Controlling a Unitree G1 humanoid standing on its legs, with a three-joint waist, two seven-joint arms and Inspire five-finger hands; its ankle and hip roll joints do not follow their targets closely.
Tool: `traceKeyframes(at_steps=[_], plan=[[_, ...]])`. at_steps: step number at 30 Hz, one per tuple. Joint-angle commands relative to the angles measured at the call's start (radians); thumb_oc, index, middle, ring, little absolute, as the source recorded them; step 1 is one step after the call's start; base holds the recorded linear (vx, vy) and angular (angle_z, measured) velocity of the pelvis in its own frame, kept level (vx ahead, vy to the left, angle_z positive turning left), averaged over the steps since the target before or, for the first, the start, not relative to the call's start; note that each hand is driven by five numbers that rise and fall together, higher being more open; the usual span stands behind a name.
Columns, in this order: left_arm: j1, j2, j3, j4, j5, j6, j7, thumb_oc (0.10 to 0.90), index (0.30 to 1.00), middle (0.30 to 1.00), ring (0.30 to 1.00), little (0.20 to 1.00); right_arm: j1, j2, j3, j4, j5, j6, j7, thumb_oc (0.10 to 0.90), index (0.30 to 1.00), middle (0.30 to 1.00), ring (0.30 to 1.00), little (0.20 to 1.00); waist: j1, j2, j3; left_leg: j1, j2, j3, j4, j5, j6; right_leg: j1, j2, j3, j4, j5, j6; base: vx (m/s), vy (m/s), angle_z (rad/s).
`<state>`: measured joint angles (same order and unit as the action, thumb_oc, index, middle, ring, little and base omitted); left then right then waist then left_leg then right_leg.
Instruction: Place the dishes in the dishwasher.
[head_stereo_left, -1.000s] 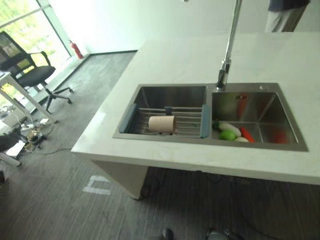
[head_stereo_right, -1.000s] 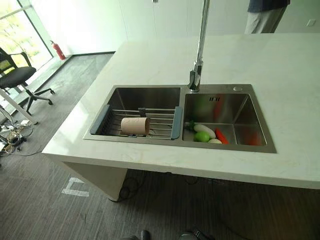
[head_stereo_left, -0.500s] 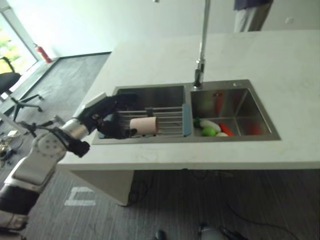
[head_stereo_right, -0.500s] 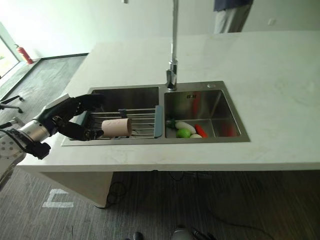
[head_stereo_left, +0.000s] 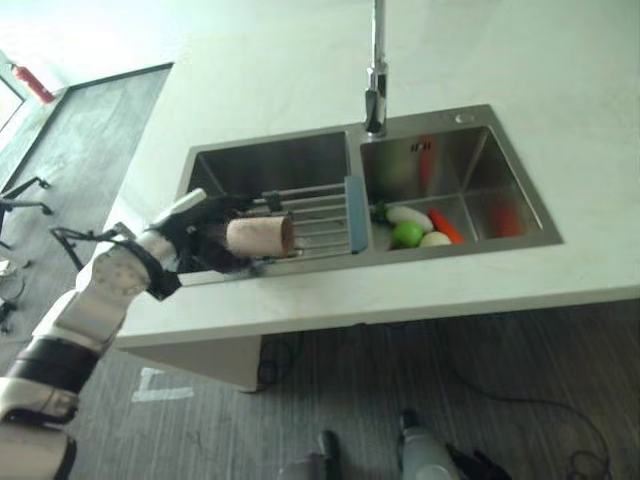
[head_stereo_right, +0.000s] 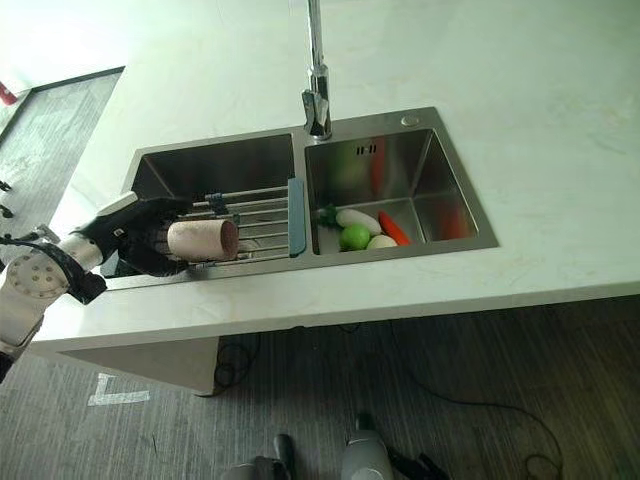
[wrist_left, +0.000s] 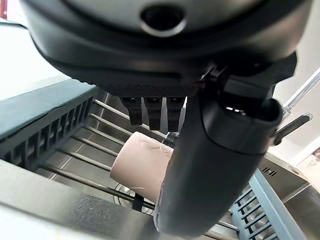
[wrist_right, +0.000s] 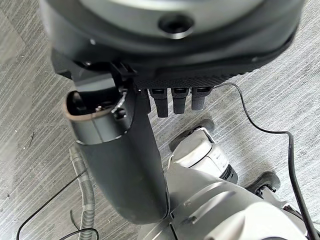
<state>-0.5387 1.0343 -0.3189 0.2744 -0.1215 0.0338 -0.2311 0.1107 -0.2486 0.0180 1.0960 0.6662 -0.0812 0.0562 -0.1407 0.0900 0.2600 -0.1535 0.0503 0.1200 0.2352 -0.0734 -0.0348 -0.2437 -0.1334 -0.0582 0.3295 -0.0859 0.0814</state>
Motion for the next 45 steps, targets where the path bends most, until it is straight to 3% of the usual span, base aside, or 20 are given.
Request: traceKeyframes(at_steps=[1,8,15,20,33,35,36,37,45], plan=[[-0.137,0.074,0.08,-0.016,0.045,-0.098,0.116,0.8,0.9,0.9,0.9,0.9,0.054,-0.009,0.05,-0.059,-0.043,0.008,0.008,0.8,0.9,0.9,0.9,0.9,-0.023,0.003,-0.034,-0.027,0.023,-0.001,0.065,-0.062,-0.045,0.035,-0.059,0.016,-0.029,0.015,0.138,-0.02,0.004,-0.13],[-0.161,0.106,0.076,-0.012,0.038,-0.107,0.165,0.8,0.9,0.9,0.9,0.9,0.046,-0.025,0.053,-0.089,-0.048,0.027,0.012,0.8,0.9,0.9,0.9,0.9,-0.028,0.006,-0.003,-0.047,0.019,0.0,0.065,-0.058,-0.047,0.014,-0.062,0.024,-0.029,0.02,0.138,-0.01,0.008,-0.07],[-0.203,0.116,0.034,-0.018,0.069,-0.083,0.135,0.8,0.9,0.9,0.9,0.9,0.028,-0.038,0.065,-0.112,-0.05,0.033,0.01,0.8,0.9,0.9,0.9,0.9,-0.033,0.01,0.026,-0.064,0.012,-0.008,0.065,-0.055,-0.046,-0.001,-0.062,0.035,-0.029,0.023,0.136,0.03,0.003,0.0],[-0.264,0.126,-0.042,0.043,0.1,0.005,0.01,0.8,0.9,0.9,0.9,0.9,0.012,-0.062,0.063,-0.133,-0.036,0.036,0.016,0.8,0.9,0.9,0.9,0.9,-0.045,0.017,0.06,-0.081,0.005,-0.017,0.065,-0.049,-0.046,-0.019,-0.057,0.051,-0.029,0.029,0.135,0.0,0.008,-0.02],[-0.471,0.126,-0.244,0.225,0.107,0.03,-0.089,0.8,0.9,0.9,0.9,0.9,-0.025,-0.103,0.084,-0.166,-0.014,0.022,0.029,0.8,0.9,0.9,0.9,0.9,-0.066,0.031,0.119,-0.119,0.003,-0.006,0.065,-0.035,-0.047,-0.058,-0.059,0.058,-0.029,0.043,0.136,-0.01,0.011,-0.01],[-0.51,0.125,-0.284,0.261,0.119,0.065,-0.132,0.8,0.9,0.9,0.9,0.9,-0.036,-0.106,0.09,-0.175,-0.005,0.018,0.023,0.8,0.9,0.9,0.9,0.9,-0.065,0.033,0.13,-0.125,0.004,-0.005,0.065,-0.032,-0.047,-0.064,-0.06,0.054,-0.029,0.046,0.137,-0.06,-0.003,0.04],[-0.512,0.125,-0.286,0.265,0.119,0.062,-0.133,0.678,0.716,0.716,0.716,0.716,-0.036,-0.106,0.09,-0.175,-0.005,0.018,0.023,0.8,0.9,0.9,0.9,0.9,-0.065,0.032,0.13,-0.126,0.004,-0.005,0.065,-0.032,-0.047,-0.064,-0.06,0.054,-0.029,0.046,0.137,-0.05,-0.004,0.04],[-0.516,0.126,-0.29,0.275,0.116,0.052,-0.13,0.4,0.3,0.3,0.3,0.3,-0.038,-0.106,0.09,-0.175,-0.006,0.016,0.024,0.8,0.9,0.9,0.9,0.9,-0.065,0.032,0.131,-0.126,0.004,-0.005,0.065,-0.032,-0.047,-0.065,-0.06,0.053,-0.029,0.046,0.137,0.0,0.0,0.0],[-0.565,0.156,-0.346,0.287,0.13,-0.047,-0.105,0.4,0.3,0.3,0.3,0.3,-0.045,-0.095,0.1,-0.158,0.008,0.004,0.021,0.8,0.9,0.9,0.9,0.9,-0.058,0.031,0.113,-0.115,0.01,-0.001,0.065,-0.034,-0.049,-0.052,-0.058,0.039,-0.029,0.044,0.138,-0.02,-0.006,0.01]])
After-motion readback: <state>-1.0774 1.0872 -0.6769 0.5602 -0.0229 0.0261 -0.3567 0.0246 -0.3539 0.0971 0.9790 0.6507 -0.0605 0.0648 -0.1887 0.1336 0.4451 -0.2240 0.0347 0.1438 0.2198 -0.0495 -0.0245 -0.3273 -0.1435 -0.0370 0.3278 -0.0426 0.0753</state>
